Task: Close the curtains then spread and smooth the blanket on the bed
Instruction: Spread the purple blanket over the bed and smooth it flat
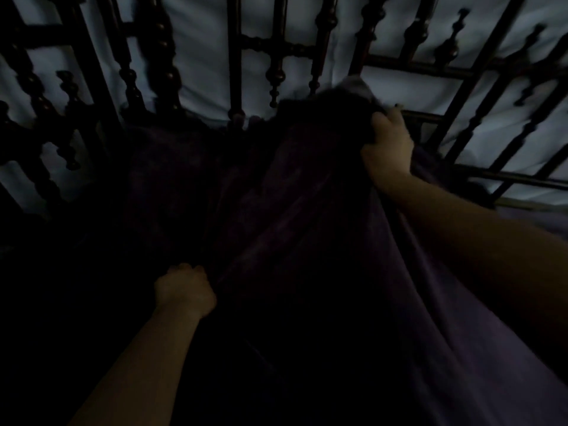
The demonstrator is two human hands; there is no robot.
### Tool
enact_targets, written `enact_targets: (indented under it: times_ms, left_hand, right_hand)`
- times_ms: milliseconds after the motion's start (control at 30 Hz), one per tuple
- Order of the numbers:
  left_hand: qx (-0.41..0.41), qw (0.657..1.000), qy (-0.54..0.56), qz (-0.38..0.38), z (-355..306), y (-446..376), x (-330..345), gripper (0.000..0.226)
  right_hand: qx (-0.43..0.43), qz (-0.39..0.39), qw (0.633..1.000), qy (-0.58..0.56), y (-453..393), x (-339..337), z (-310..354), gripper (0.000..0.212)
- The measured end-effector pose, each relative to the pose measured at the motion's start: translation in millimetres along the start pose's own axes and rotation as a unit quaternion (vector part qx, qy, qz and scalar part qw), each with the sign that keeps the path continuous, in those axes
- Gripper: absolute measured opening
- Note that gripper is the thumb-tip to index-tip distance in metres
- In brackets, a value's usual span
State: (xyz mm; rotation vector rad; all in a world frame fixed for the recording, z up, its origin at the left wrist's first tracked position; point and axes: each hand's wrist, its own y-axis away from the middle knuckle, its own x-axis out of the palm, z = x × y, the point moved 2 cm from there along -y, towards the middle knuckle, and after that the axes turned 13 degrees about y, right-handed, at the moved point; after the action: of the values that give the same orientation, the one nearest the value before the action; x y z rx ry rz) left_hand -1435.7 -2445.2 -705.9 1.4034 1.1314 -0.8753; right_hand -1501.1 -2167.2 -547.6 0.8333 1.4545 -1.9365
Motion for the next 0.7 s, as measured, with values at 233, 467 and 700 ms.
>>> enact_targets:
  times_ms: [233, 467, 700]
  left_hand:
    - [-0.043, 0.998, -0.024, -0.024, -3, -2, 10, 0.033]
    - [-0.03, 0.999, -0.026, -0.033, 2, -9, 21, 0.034]
    - [-0.015, 0.996, 0.087, -0.017, 7, 11, 17, 0.036]
  right_hand:
    - [0.034, 0.392, 0.917, -0.062, 55, 105, 16, 0.07]
    - [0.072, 0.509, 0.854, 0.073, 95, 142, 19, 0.061]
    - [-0.119, 0.341, 0.932, 0.04, 214, 60, 69, 0.063]
